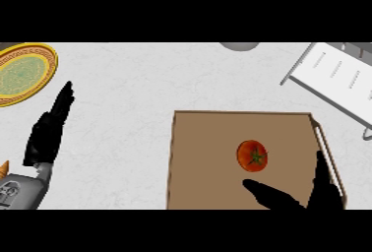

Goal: Pick the tomato from the tray and place it in the tiered basket

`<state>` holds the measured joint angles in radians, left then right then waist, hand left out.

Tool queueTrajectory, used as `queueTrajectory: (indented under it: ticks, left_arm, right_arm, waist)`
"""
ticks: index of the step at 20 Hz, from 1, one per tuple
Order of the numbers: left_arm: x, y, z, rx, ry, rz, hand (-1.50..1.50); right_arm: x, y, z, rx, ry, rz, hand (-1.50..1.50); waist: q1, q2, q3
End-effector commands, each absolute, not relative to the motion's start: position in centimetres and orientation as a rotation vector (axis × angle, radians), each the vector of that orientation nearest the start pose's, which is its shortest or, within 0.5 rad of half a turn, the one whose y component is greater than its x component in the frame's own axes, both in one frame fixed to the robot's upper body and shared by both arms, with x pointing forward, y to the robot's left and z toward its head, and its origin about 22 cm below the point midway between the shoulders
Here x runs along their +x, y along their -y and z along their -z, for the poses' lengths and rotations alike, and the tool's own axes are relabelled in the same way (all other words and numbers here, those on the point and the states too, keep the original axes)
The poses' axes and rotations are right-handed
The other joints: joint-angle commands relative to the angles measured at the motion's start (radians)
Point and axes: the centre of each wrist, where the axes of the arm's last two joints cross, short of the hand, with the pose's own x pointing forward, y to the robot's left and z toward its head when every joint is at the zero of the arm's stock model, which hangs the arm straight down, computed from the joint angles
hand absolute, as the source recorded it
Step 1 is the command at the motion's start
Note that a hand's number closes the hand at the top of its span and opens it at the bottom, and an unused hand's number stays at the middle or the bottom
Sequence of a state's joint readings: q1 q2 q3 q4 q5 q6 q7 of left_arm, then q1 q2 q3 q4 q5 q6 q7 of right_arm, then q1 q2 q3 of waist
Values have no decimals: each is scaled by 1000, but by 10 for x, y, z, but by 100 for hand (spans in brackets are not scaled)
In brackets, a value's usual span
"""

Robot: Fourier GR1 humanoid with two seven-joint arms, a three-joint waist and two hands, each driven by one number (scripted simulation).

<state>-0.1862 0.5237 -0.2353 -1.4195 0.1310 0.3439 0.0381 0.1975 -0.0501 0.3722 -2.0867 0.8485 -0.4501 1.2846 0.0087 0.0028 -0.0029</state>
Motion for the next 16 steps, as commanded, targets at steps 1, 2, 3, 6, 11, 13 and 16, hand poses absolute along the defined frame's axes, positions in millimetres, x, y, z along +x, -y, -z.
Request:
queueTrajectory:
  ticks: [1,2,3,6,11,13,16]
  left_arm:
    - [281,-286,-23,428,1542,244,0]
    - [279,-292,-33,429,1543,240,0]
    - [286,-306,-46,444,1554,228,0]
    - [270,-296,-28,442,1542,215,0]
    - [279,-296,-33,445,1530,235,0]
    - [280,-296,-34,440,1554,252,0]
    - [270,-307,-37,429,1535,237,0]
  right_arm:
    - [178,156,-91,-703,694,174,-150]
    - [182,161,-92,-696,683,175,-150]
    - [182,167,-91,-702,654,165,-150]
    - [190,163,-83,-683,645,193,-150]
    - [194,160,-77,-656,627,180,-150]
    - [209,167,-75,-661,621,206,-150]
    - [203,157,-74,-651,628,177,-150]
  waist:
    - [-8,0,0]
    - [-2,-1,1]
    - [-3,0,1]
    - [1,-2,2]
    - [-2,-1,2]
    - [-1,0,2]
    - [3,-3,2]
